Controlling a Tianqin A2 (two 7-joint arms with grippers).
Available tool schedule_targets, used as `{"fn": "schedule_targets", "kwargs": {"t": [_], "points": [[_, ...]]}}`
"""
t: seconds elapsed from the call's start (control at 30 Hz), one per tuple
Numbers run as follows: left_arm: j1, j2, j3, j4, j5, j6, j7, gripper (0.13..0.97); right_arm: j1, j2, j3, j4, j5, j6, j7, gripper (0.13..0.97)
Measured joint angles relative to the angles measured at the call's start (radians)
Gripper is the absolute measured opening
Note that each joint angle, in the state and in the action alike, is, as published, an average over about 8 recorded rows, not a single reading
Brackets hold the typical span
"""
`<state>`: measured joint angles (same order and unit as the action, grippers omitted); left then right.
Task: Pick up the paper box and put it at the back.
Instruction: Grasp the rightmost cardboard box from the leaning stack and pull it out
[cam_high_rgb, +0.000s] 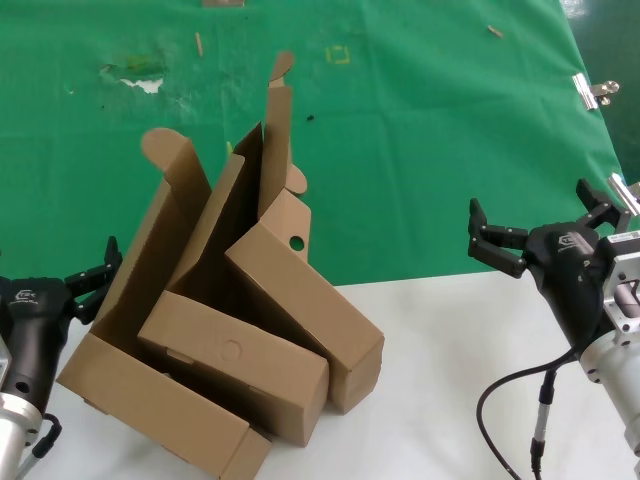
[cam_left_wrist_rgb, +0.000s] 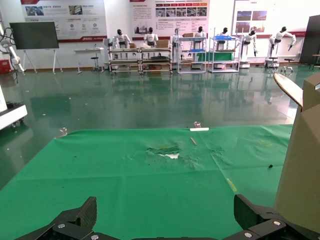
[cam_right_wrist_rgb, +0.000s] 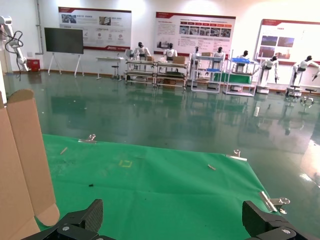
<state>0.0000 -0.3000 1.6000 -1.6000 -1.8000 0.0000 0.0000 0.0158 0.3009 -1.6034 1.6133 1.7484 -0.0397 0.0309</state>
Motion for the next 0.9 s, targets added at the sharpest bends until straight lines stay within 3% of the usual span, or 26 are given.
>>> {"fn": "schedule_targets", "kwargs": {"t": [0.43, 0.63, 0.9], "points": [[0.000, 0.000, 0.000, 0.000, 0.000, 0.000, 0.000, 0.965, -0.018, 0.009, 0.019, 0.044, 0.031, -0.047, 0.010, 0.966], [0.000, 0.000, 0.000, 0.000, 0.000, 0.000, 0.000, 0.958, -0.050, 0.043, 0.116, 0.112, 0.120, -0.221, -0.048, 0.966], [0.000, 0.000, 0.000, 0.000, 0.000, 0.000, 0.000, 0.917, -0.077, 0.174, 0.229, 0.065, 0.200, -0.528, -0.295, 0.966]]}}
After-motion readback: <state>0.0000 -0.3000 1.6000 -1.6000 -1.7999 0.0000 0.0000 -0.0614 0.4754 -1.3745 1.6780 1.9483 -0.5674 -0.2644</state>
